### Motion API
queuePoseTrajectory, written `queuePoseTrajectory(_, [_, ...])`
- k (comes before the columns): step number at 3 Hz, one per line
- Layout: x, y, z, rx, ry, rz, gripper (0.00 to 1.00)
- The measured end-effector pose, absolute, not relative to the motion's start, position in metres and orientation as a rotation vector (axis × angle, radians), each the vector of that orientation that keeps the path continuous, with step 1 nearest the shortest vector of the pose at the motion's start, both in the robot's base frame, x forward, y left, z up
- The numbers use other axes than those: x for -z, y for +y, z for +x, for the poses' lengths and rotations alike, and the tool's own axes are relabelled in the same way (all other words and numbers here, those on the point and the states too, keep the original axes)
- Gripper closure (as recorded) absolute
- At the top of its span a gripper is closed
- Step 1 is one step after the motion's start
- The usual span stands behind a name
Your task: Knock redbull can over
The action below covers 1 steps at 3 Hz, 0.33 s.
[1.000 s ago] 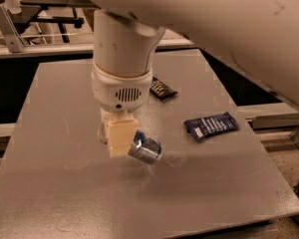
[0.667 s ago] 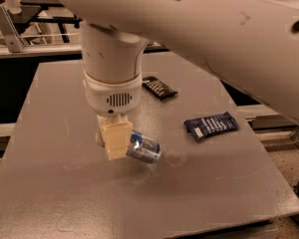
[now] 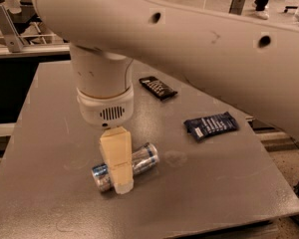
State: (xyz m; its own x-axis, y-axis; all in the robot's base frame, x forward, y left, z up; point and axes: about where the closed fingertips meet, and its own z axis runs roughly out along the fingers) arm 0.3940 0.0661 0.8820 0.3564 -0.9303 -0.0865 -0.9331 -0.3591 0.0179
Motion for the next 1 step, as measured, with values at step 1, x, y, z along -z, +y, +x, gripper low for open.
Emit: queuePoseTrajectory(1, [-0.8820, 0.0662, 0.3940, -0.127, 1.758, -2.559, 0.00])
